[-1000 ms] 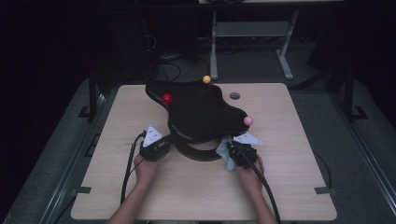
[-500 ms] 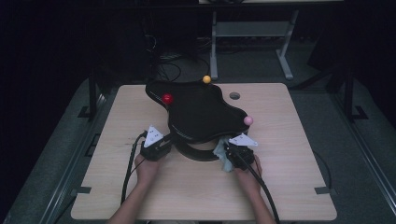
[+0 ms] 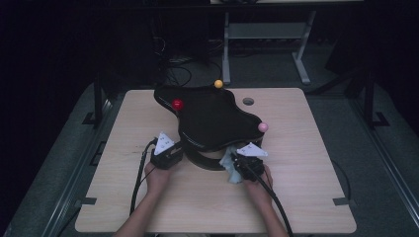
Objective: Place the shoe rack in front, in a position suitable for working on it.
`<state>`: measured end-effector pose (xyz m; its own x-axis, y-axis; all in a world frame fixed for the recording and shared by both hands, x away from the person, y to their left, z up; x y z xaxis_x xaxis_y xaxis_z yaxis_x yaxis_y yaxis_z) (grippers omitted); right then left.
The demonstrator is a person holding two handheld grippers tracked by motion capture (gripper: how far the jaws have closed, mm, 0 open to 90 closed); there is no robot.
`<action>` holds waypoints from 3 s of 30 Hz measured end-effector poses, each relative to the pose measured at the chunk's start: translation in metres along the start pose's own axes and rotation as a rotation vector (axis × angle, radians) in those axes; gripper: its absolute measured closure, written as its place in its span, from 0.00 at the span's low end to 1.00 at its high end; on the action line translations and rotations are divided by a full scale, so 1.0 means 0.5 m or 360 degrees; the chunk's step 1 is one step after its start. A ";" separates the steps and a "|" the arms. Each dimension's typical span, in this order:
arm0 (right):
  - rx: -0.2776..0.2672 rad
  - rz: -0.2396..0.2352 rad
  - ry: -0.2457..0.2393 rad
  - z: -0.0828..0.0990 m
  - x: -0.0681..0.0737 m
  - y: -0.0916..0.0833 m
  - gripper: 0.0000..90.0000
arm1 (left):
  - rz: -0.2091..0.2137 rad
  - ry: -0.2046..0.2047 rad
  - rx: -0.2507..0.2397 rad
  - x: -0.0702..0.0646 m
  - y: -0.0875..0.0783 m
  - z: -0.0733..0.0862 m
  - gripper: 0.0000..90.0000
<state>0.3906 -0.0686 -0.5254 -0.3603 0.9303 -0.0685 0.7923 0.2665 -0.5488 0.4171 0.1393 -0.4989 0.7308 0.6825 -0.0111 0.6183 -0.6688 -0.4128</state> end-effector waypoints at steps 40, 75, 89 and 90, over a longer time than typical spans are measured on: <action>-0.0027 0.0072 0.0114 0.010 -0.052 -0.022 0.91 | 0.0044 0.0009 0.0023 -0.015 0.007 -0.005 0.83; -0.0791 -0.0060 0.0390 -0.117 0.009 -0.222 0.91 | 0.0060 -0.0003 0.0022 -0.017 0.008 -0.005 0.83; -0.0754 -0.0130 0.0277 -0.138 0.027 -0.220 0.91 | 0.0040 0.0004 0.0025 -0.013 0.007 -0.005 0.83; -0.0743 -0.0127 0.0293 -0.137 0.020 -0.214 0.91 | 0.0042 0.0003 0.0025 -0.014 0.008 -0.005 0.83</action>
<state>0.3362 -0.0706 -0.4101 -0.3692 0.9203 0.1294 0.9166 0.3836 -0.1126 0.4154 0.1312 -0.4980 0.7474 0.6641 -0.0205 0.5942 -0.6819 -0.4265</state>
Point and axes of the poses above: each handheld gripper's, and its own axes: y roughly forward along the jaws, z roughly out of its underside, x roughly to its left, the point moved 9 cm from there along y, roughly forward along the jaws, and after that the axes turned 7 degrees about z, right-handed, at the moved point
